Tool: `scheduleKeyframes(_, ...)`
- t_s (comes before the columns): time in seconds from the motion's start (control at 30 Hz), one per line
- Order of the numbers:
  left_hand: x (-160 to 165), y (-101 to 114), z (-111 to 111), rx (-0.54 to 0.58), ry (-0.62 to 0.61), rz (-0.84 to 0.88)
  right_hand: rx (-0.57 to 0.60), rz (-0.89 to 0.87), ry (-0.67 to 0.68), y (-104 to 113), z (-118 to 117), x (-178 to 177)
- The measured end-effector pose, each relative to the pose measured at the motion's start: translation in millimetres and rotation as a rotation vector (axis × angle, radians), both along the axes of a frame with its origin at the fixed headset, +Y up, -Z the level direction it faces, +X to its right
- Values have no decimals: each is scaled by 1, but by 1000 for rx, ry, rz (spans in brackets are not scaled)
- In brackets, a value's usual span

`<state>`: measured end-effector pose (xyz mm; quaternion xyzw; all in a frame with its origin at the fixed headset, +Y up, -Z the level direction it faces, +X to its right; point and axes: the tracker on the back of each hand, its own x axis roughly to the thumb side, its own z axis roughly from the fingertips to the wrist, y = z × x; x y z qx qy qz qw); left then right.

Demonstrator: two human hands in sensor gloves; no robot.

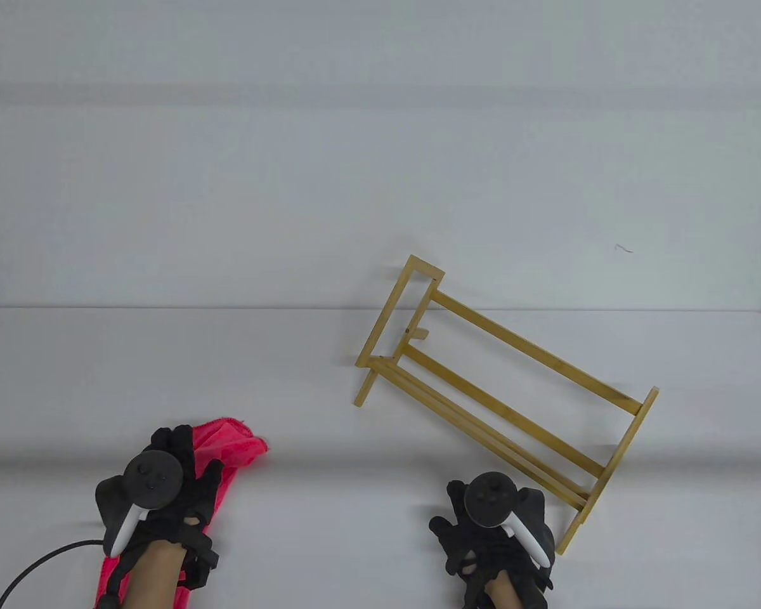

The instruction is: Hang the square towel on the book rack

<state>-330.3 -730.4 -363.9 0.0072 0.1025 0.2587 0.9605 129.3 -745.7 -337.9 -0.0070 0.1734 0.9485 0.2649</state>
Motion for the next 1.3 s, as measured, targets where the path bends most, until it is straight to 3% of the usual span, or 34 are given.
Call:
scheduleKeyframes(0.13, -18, -11, 2, -101, 102, 86, 6, -4, 8, 1, 0, -1)
scheduleKeyframes(0.37, -29, -24, 3, -218, 170, 17, 5, -5, 20, 0, 0, -3)
scheduleKeyframes(0.67, -20, -53, -1, -420, 109, -23, 0, 5, 22, 1, 0, -4)
scheduleKeyframes(1.07, 6, -46, -7, -314, 42, -203, -3, 26, 22, 1, 0, -6)
scheduleKeyframes(1.3, 29, -41, -10, -243, -68, -393, -7, 30, 21, 1, 0, -6)
